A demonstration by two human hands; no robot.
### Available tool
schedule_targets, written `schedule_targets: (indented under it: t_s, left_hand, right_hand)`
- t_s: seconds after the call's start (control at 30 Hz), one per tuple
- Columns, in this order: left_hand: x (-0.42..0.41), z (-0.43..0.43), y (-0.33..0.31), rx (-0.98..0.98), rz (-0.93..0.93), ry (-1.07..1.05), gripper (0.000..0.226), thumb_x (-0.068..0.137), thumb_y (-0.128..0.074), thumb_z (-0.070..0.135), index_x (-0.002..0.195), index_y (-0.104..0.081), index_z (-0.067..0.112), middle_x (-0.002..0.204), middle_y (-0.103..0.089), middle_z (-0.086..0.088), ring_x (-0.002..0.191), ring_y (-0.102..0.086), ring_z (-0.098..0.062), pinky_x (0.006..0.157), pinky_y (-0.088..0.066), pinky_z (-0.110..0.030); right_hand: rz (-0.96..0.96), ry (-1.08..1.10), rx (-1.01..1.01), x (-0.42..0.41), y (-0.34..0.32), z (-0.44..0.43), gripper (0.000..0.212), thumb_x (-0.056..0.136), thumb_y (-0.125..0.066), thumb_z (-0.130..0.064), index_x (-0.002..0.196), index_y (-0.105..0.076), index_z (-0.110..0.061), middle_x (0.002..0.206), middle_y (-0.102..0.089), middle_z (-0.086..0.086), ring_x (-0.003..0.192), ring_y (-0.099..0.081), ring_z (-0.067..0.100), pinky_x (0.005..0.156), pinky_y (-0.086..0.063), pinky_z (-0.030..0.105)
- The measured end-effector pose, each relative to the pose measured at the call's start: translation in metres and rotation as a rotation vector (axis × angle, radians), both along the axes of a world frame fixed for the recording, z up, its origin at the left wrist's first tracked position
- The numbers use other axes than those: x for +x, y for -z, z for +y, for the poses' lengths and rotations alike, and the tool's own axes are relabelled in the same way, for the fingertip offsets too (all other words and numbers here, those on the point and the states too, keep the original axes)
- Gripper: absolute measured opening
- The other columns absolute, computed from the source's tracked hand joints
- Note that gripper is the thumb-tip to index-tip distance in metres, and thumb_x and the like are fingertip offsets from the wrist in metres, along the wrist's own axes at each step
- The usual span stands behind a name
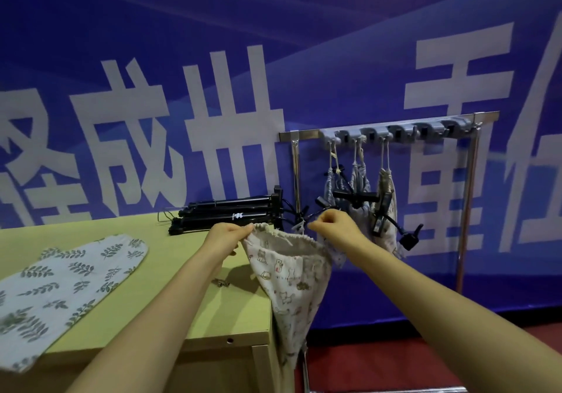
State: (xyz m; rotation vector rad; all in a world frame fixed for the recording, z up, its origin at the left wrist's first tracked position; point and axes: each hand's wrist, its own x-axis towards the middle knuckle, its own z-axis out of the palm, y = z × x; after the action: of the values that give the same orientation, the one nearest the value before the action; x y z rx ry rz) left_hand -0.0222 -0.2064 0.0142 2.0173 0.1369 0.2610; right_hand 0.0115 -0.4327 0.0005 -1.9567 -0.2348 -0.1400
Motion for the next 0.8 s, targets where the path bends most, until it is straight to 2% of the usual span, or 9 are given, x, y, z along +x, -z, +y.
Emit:
schedule_targets:
  t_s: [0.2,0.27,0.33,0.43,0.47,0.6,0.67,0.73,0.8]
  left_hand:
    - [-0.002,0.016,0.009,-0.013,0.003,0.024,0.019,0.088,-0.06,0.032,0.076,-0.071,0.021,0.081,-0.063,0.005,0.076,-0.049,-0.012,0.064,-0.041,-0.027]
    - [-0.001,0.023,0.013,-0.012,-0.003,0.016,0.03,0.088,-0.061,0.03,0.059,-0.069,0.025,0.07,-0.062,0.003,0.074,-0.05,-0.016,0.064,-0.039,-0.028]
    - [0.001,0.031,0.019,-0.013,0.02,0.022,0.042,0.087,-0.061,0.031,0.046,-0.063,0.021,0.06,-0.058,-0.001,0.074,-0.051,-0.022,0.068,-0.041,-0.031]
    - [-0.001,0.041,0.025,-0.032,0.062,0.036,0.039,0.085,-0.061,0.039,0.059,-0.067,0.011,0.07,-0.064,-0.003,0.08,-0.054,-0.021,0.084,-0.043,-0.037]
    - [-0.001,0.041,0.027,-0.042,0.065,0.03,0.037,0.086,-0.061,0.038,0.061,-0.067,0.012,0.073,-0.064,-0.003,0.081,-0.053,-0.019,0.084,-0.042,-0.035]
    - [-0.001,0.044,0.033,-0.117,0.029,-0.012,0.028,0.088,-0.062,0.03,0.072,-0.069,0.008,0.077,-0.065,-0.005,0.074,-0.054,-0.014,0.058,-0.041,-0.023]
    - [0.001,0.047,0.037,-0.178,0.017,-0.033,0.026,0.087,-0.063,0.028,0.074,-0.067,0.005,0.073,-0.062,-0.006,0.066,-0.053,-0.014,0.048,-0.042,-0.016]
    - [0.0,0.048,0.039,-0.195,0.003,-0.048,0.026,0.087,-0.064,0.025,0.077,-0.067,0.002,0.072,-0.061,-0.006,0.063,-0.052,-0.013,0.045,-0.041,-0.012]
    - [0.0,0.049,0.042,-0.191,-0.005,-0.056,0.026,0.087,-0.064,0.026,0.077,-0.068,0.001,0.072,-0.062,-0.006,0.065,-0.053,-0.012,0.052,-0.042,-0.017]
  right_hand:
    - [-0.219,-0.322,-0.042,-0.039,-0.018,0.06,0.007,0.091,-0.061,-0.024,0.086,-0.062,-0.02,0.077,-0.062,-0.005,0.068,-0.057,0.005,0.065,-0.046,0.018]
    - [-0.244,-0.429,-0.148,-0.05,-0.014,0.084,0.009,0.091,-0.059,-0.024,0.095,-0.065,-0.019,0.086,-0.067,-0.002,0.072,-0.061,0.004,0.068,-0.051,0.018]
    - [-0.289,-0.458,-0.251,-0.054,-0.006,0.103,0.013,0.092,-0.059,-0.022,0.099,-0.067,-0.015,0.09,-0.07,0.0,0.072,-0.061,0.003,0.072,-0.054,0.019]
    - [-0.364,-0.436,-0.381,-0.049,0.013,0.119,0.016,0.092,-0.06,-0.022,0.099,-0.07,-0.012,0.091,-0.072,0.004,0.073,-0.062,0.009,0.077,-0.055,0.028]
    - [-0.372,-0.422,-0.431,-0.046,0.019,0.122,0.017,0.092,-0.059,-0.022,0.099,-0.071,-0.012,0.091,-0.072,0.005,0.074,-0.062,0.012,0.077,-0.054,0.03]
    - [-0.424,-0.276,-0.671,-0.034,0.047,0.14,0.021,0.093,-0.054,-0.024,0.103,-0.07,-0.015,0.093,-0.07,0.008,0.083,-0.065,0.025,0.075,-0.054,0.038]
    - [-0.449,-0.201,-0.755,-0.031,0.054,0.148,0.021,0.094,-0.052,-0.023,0.106,-0.067,-0.017,0.094,-0.069,0.008,0.085,-0.064,0.027,0.068,-0.051,0.035]
    - [-0.458,-0.147,-0.787,-0.029,0.058,0.154,0.02,0.094,-0.051,-0.021,0.109,-0.064,-0.019,0.094,-0.068,0.007,0.085,-0.064,0.027,0.06,-0.042,0.031]
    - [-0.443,-0.126,-0.81,-0.028,0.06,0.157,0.02,0.094,-0.052,-0.021,0.108,-0.066,-0.018,0.094,-0.069,0.008,0.086,-0.064,0.028,0.06,-0.041,0.03]
